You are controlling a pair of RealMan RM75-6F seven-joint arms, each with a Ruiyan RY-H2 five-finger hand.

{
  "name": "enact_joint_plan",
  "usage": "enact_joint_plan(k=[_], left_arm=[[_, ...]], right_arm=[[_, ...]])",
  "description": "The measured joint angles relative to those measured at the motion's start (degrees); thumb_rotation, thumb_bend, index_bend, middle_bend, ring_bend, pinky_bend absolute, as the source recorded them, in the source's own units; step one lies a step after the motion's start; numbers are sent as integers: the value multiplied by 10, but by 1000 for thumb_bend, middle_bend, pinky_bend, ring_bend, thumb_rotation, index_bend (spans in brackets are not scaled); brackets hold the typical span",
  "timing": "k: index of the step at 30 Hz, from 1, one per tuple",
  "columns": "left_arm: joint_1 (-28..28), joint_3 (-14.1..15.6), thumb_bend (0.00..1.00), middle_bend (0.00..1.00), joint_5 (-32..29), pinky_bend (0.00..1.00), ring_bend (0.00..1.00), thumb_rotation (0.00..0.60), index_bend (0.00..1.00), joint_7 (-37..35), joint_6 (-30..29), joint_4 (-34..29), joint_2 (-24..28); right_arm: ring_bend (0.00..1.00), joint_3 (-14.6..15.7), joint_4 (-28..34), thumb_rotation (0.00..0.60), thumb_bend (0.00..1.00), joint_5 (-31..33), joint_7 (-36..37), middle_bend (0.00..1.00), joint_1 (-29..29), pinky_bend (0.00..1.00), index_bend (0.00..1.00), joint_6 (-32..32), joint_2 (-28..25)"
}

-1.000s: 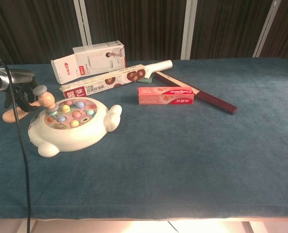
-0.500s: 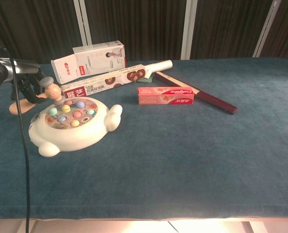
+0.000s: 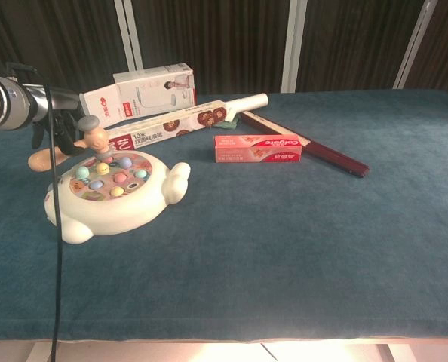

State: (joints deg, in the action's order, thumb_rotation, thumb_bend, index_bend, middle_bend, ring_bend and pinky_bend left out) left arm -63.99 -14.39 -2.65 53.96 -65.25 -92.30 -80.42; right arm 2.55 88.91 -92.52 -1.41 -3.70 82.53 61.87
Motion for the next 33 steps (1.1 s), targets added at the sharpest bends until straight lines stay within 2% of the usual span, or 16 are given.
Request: enact_joint_plan(k=[21, 27, 33], left_arm=[[-4, -4, 646, 650, -23, 641, 633, 600, 780, 45, 5, 40, -34], [2, -15, 646, 650, -9, 641, 634, 600, 780, 33, -2, 7, -14], [24, -15, 641, 650, 20, 641, 634, 600, 780, 13, -13, -65, 35]], right_arm=[[0, 0, -3, 600, 132, -1, 7, 0, 2, 11, 0, 3, -3], [0, -1, -4, 600, 132, 0, 8, 0, 3, 11, 0, 4, -3], [0, 0, -4, 600, 132, -1, 4, 0, 3, 11, 0, 3, -1]])
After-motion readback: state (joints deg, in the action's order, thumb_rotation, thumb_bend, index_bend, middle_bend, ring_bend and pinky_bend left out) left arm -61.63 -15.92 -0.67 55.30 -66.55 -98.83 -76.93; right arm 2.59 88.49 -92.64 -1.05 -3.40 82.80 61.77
